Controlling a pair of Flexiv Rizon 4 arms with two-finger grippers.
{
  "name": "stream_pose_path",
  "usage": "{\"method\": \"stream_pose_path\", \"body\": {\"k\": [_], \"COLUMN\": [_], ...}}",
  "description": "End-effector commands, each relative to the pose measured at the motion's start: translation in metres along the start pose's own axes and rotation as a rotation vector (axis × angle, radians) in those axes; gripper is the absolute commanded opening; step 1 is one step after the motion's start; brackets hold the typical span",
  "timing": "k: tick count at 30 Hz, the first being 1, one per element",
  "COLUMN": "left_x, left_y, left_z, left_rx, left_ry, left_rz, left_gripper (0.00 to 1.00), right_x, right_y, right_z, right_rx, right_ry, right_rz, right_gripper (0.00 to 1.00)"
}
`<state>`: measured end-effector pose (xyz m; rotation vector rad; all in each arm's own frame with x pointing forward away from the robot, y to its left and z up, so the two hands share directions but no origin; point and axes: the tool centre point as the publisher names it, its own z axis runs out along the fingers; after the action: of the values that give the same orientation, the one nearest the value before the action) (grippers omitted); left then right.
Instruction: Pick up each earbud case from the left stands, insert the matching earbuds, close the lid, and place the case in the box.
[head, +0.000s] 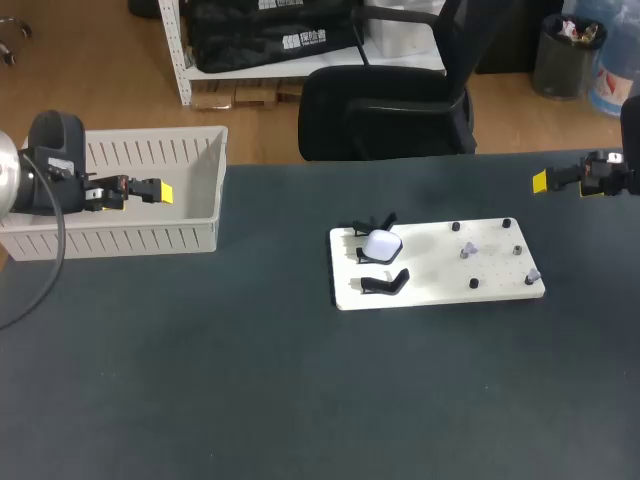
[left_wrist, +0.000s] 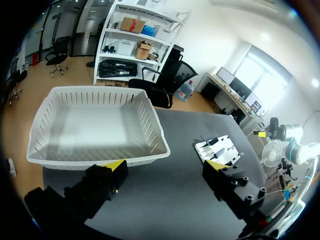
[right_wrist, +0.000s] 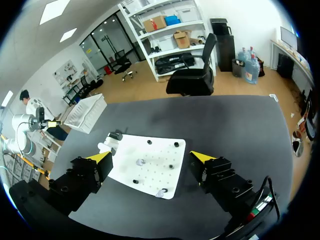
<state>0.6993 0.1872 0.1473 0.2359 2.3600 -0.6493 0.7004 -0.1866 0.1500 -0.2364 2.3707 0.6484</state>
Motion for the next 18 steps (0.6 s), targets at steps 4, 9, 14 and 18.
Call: {"method": "stream_pose_path", "body": {"k": [4, 9, 14, 18], "left_x": [-0.002, -0.002, -0.006, -0.004], "left_y": [-0.002, -0.002, -0.009, -0.017], "left_z": [0.000, 0.000, -0.003, -0.006], "left_rx": [-0.011, -0.011, 0.085, 0.251], "left_ry": [0.010, 0.010, -0.080, -0.218], "left_rz": [-0.003, -0.003, 0.165, 0.469], "left_gripper": [1.00, 1.00, 1.00, 1.00], "right_x": [0.000, 0.000, 0.000, 0.000], "right_y": [0.001, 0.001, 0.001, 0.001], "right_z": [0.000, 0.000, 0.000, 0.000], "right_rx": [0.004, 0.004, 0.004, 0.004], "right_ry": [0.001, 0.001, 0.001, 0.001], "right_rz": [0.000, 0.000, 0.000, 0.000], "right_gripper": [1.00, 1.00, 1.00, 1.00]}}
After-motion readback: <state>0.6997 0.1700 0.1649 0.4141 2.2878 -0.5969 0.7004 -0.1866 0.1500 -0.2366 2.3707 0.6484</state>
